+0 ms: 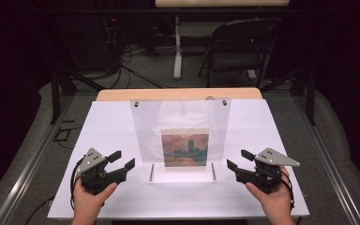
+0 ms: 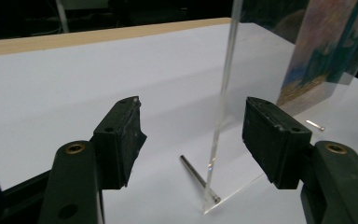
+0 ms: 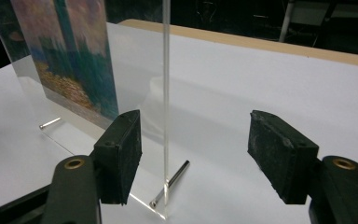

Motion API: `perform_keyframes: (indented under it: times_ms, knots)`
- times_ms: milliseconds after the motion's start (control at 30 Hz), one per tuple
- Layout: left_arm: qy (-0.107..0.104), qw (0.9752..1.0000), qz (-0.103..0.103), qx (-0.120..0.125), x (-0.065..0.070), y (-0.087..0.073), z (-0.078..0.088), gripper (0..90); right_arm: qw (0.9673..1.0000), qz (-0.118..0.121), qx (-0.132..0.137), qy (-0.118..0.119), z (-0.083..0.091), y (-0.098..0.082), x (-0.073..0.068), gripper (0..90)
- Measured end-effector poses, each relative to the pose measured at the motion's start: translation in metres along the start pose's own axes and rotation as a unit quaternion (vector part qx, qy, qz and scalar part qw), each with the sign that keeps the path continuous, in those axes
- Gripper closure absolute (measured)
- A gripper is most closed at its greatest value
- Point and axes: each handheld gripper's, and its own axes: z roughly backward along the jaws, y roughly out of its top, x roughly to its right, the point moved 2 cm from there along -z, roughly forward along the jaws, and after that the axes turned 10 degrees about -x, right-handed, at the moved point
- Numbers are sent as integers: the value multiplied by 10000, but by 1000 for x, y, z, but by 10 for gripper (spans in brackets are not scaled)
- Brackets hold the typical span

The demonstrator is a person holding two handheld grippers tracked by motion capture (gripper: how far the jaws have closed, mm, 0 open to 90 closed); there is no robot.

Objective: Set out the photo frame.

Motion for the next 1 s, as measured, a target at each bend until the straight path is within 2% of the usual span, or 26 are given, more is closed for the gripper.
perform_keyframes:
  times_ms: [167,333,400,467,567,667,833,933,1000]
  knots:
    - [47,9997,224,-70,-11,-14,-4,374,9999,-49,-73,-76,1,-11,3,343]
    - [116,9992,315,-199,-20,-28,-12,374,9997,-76,-119,-191,-3,-22,7,333]
    - [166,9992,285,-229,-23,-32,-15,373,9996,-96,-143,-206,-6,-27,9,324]
    - [309,9990,210,-264,-25,-36,-18,373,9995,-143,-214,-196,-10,-31,11,317]
    - [375,9986,157,-350,-27,-41,-24,367,9994,-62,-251,-247,-16,-37,12,313]
    - [307,9987,192,-365,-29,-45,-29,362,9992,-56,-302,-258,-24,-43,12,308]
    - [309,9985,110,-435,-29,-48,-35,362,9985,4,-516,-155,-36,-48,8,305]
    - [199,9986,200,-451,-29,-49,-38,362,9983,84,-561,-118,-41,-49,8,302]
    - [155,9982,248,-515,-28,-50,-40,362,9977,4,-672,-56,-44,-51,8,302]
